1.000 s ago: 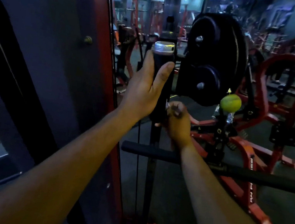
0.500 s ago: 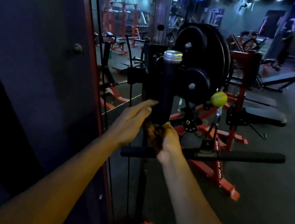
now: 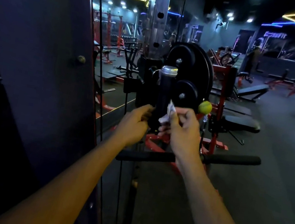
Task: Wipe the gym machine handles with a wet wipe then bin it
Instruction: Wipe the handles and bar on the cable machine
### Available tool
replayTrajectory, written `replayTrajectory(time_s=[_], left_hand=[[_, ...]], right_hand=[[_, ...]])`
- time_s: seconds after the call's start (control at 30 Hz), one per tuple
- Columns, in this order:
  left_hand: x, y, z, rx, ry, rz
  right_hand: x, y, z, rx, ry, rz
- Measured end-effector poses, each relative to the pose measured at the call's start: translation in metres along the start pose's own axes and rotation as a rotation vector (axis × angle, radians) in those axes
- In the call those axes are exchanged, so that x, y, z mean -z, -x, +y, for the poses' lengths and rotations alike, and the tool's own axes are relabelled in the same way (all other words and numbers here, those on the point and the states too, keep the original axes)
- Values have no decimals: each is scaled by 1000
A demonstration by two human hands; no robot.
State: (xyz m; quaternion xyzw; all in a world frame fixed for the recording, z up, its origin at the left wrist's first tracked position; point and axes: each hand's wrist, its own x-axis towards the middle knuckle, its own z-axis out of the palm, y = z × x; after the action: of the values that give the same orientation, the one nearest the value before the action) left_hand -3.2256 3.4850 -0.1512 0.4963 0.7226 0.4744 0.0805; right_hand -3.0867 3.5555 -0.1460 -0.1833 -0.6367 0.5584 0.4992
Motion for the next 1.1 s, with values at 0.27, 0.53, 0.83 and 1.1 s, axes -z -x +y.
replayTrajectory(time_s=[0.27,0.53,0.83,1.1], left_hand=[[-7,-11,13,-54,121,-285],[-17,-44,8,-30,150,-267],[-53,-43,-2,-40,382,38],[-51,-44,-5,-7,328,16]], right_hand=[[9,-48,-33,812,902,-39],[31,-60,-52,1011,1186,-422],[15,-69,-57,1130,1427,-488],[2,-78,-111,1110,1601,-451]])
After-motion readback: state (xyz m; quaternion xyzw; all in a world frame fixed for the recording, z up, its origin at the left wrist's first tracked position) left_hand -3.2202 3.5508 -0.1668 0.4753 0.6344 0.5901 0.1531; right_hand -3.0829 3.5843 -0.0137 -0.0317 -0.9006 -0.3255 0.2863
